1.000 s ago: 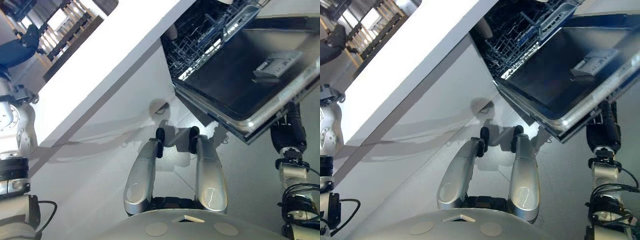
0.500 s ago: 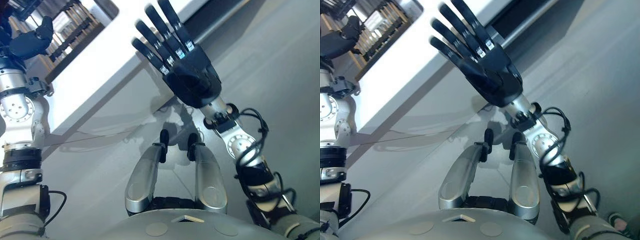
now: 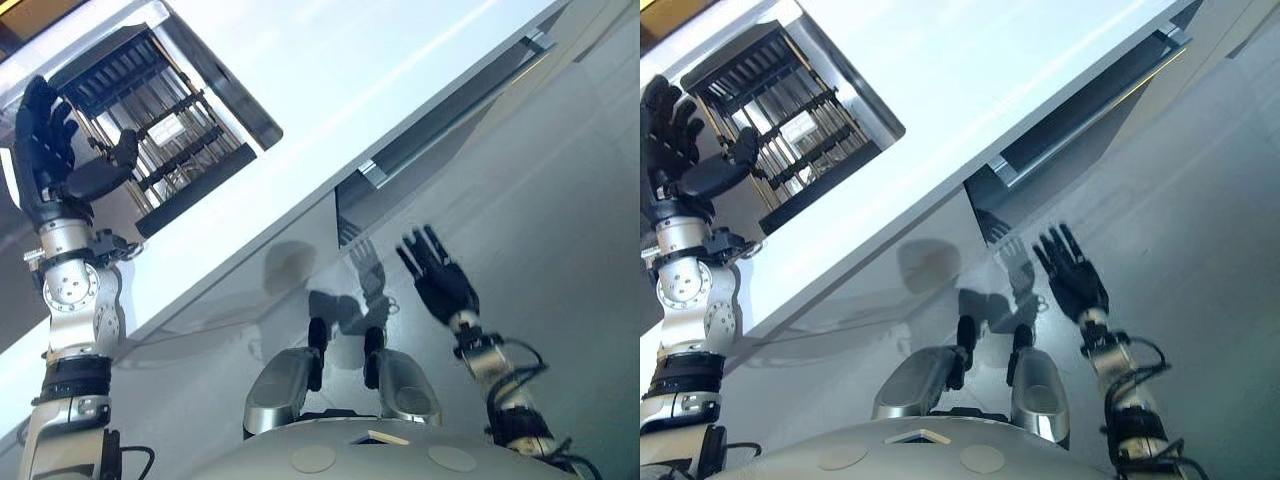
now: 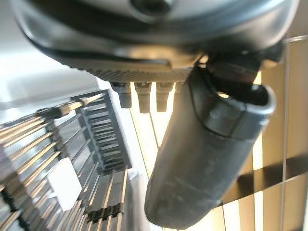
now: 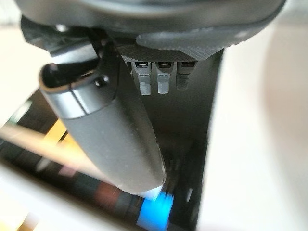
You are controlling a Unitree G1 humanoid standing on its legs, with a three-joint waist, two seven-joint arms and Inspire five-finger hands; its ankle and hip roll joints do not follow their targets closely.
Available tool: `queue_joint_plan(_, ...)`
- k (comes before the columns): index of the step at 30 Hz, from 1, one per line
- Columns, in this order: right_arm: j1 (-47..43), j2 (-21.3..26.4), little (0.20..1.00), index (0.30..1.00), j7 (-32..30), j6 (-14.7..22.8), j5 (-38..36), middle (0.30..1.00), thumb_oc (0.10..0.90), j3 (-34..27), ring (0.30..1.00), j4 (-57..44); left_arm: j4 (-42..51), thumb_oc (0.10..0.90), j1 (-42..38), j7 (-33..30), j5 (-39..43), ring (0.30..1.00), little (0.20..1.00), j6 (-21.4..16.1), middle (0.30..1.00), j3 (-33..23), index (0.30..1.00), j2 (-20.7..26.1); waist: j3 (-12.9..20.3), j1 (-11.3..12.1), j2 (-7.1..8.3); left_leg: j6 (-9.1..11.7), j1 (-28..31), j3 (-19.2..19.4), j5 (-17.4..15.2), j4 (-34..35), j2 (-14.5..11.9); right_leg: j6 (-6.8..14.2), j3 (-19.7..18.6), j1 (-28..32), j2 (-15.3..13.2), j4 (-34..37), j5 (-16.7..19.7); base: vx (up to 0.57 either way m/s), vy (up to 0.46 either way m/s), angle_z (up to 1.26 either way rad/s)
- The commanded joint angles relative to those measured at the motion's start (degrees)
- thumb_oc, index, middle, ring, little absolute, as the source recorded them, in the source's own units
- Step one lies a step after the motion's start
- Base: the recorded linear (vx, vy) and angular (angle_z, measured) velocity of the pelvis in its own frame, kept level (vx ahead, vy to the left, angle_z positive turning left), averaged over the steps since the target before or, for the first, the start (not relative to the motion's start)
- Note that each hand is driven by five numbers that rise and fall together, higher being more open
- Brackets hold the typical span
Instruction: Pick up plates and place into dishwasher.
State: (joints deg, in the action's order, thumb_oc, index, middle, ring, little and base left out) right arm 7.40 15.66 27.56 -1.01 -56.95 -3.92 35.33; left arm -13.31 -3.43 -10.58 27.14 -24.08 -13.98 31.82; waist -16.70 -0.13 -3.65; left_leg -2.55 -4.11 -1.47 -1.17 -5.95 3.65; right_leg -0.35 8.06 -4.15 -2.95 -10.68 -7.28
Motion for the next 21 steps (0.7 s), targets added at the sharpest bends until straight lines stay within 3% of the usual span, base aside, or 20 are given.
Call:
queue_joint_plan(1,-3.08,-1.32,0.900,0.900,0.00,9.00,6.19,0.900,0.800,-1.43,0.900,0.67,-1.53,0.800,0.88,1.08,0.90,0.900,0.900,-5.97,0.900,-0.90,0.900,-3.47,4.88,0.04,1.55,0.01,1.75,1.27,-2.64,4.13,1.56,3.13,-0.57,-1.19,0.86,2.52,0.56,0.03,-0.006,0.05)
queue_joint_plan(6,-3.91,-0.24,0.900,0.900,-9.53,15.67,17.04,0.900,0.800,-3.49,0.900,11.03,-3.76,0.800,0.17,1.57,2.25,0.900,0.900,-4.95,0.900,-0.23,0.900,-5.04,7.38,0.40,1.23,0.54,4.63,1.09,-2.29,6.97,1.39,3.51,-0.46,2.06,1.39,6.34,1.71,0.00,0.000,0.00)
queue_joint_plan(10,-4.53,1.05,0.900,0.900,-19.40,17.82,33.16,0.900,0.800,-2.99,0.900,19.06,-5.18,0.800,-0.24,2.98,4.98,0.900,0.900,-2.45,0.900,0.47,0.900,-7.55,9.10,0.91,0.72,0.64,6.57,1.23,-2.38,8.21,1.16,3.59,-0.13,4.29,1.47,7.43,1.63,0.00,-0.002,0.02)
queue_joint_plan(16,-4.73,3.10,0.900,0.900,-22.80,13.61,51.60,0.900,0.800,0.98,0.900,28.51,-5.94,0.800,-0.98,4.71,6.21,0.900,0.900,-0.80,0.900,1.12,0.900,-8.20,10.28,1.59,0.77,0.85,8.33,1.23,-2.96,8.57,0.80,3.39,0.85,6.48,1.62,7.85,0.70,-0.02,-0.040,0.03)
queue_joint_plan(21,-4.36,3.20,0.900,0.900,-21.24,11.02,52.56,0.900,0.800,1.90,0.900,31.43,-5.28,0.800,-1.43,4.77,6.30,0.900,0.900,-0.17,0.900,0.74,0.900,-8.19,11.10,1.83,0.88,1.09,8.94,0.97,-3.23,8.39,0.47,3.23,1.16,7.43,1.85,7.89,0.12,0.00,-0.045,0.06)
